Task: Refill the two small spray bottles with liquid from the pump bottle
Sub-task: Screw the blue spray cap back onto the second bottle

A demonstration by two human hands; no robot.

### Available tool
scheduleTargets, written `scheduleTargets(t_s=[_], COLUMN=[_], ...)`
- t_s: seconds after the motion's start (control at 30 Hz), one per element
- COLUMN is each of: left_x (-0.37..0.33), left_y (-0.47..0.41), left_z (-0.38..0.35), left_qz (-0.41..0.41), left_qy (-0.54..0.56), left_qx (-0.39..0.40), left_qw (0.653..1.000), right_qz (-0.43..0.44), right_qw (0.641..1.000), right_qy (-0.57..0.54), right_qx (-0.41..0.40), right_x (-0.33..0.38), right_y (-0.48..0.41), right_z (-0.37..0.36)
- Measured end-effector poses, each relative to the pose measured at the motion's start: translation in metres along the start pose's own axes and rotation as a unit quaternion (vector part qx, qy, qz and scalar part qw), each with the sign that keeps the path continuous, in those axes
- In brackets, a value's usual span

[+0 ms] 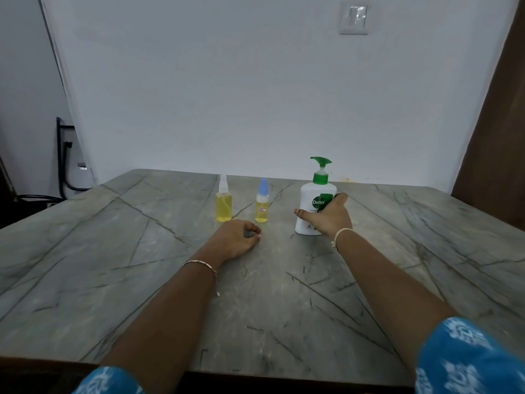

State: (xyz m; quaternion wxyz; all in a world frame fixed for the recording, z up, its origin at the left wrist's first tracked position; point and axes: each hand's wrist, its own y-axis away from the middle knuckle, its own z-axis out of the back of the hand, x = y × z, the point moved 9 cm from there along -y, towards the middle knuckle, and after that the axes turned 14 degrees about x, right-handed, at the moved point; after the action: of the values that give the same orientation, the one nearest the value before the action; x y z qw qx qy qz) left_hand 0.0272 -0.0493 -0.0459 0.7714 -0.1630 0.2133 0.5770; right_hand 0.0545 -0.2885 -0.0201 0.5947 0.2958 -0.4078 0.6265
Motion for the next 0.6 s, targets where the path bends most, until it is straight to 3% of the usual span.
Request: scheduleTargets(t_s=[0.27, 0.43, 0.6], left_x=[-0.007, -0.017, -0.021], left_y=[-0.009, -0.015, -0.020], left_z=[0.003, 0.004, 0.004], left_qz=[0.009, 0.032, 0.057], left_qy=[-0.076, -0.176, -0.224], left_qx=[0.036, 0.151, 0.203], left_qw=[0.996, 0.972, 0.952], right_qz=[0.000, 0.021, 0.038], right_qw=[0.998, 0.999, 0.999], right_qy=[0.053, 0.037, 0.020], right_qx=[0.018, 0.030, 0.030], right_x=[-0.004, -0.007, -0.014], right_y=[-0.023, -0.037, -0.044], right_z=[-0.010, -0.015, -0.016])
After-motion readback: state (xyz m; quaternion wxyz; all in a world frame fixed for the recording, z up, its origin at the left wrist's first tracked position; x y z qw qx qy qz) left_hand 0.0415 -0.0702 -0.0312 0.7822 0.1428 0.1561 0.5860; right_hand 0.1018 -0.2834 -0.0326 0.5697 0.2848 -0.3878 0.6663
